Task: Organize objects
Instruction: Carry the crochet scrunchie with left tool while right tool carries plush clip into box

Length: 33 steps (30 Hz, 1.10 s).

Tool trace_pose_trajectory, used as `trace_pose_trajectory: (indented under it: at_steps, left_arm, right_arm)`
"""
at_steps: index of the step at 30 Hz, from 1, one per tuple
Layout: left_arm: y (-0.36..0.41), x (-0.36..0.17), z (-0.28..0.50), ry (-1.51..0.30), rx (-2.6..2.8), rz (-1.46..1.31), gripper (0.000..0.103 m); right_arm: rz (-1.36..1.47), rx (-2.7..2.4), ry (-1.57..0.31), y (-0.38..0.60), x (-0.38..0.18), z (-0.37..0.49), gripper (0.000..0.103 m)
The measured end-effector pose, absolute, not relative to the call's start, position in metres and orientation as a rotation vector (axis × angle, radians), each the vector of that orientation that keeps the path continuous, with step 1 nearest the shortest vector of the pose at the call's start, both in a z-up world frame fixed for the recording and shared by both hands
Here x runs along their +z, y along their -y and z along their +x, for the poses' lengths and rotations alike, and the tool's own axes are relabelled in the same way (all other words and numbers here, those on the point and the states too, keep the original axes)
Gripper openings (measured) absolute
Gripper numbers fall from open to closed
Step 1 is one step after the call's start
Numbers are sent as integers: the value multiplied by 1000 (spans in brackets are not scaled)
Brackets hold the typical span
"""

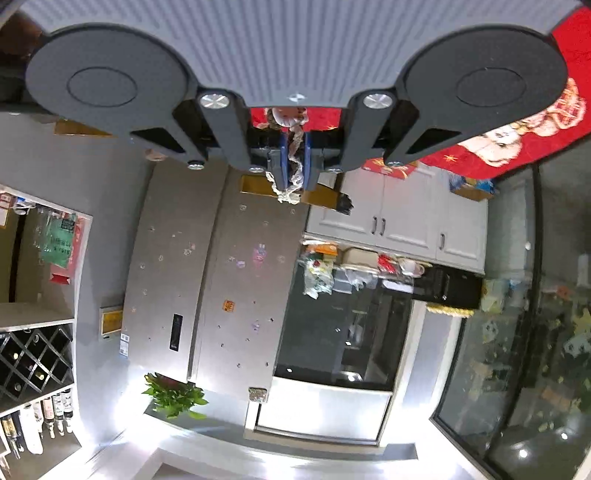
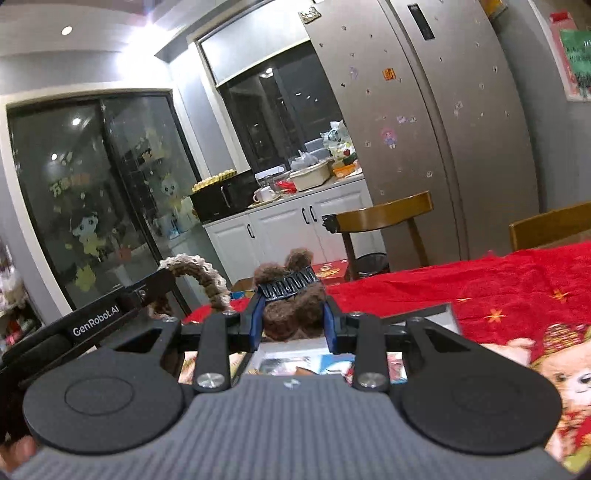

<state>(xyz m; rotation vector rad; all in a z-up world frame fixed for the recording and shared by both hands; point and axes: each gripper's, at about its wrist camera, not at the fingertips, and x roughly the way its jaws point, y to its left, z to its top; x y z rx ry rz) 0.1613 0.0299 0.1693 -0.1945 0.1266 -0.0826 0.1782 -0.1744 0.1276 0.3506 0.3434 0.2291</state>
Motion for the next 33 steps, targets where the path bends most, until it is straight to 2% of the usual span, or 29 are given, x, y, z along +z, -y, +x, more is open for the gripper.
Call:
trace_pose_trajectory:
  at_steps: [7, 18, 33]
  left_arm:
    - [-46, 159, 212, -195, -90, -247, 11]
    - [-65, 103, 286, -347, -43, -194, 11]
    - [-51, 45, 325, -450, -74, -109, 11]
  right_arm:
    - [408, 220, -362, 170, 115, 220, 36]
    - [431, 214, -480, 154, 73, 279, 36]
    - [304, 160, -644, 138, 12, 317, 36]
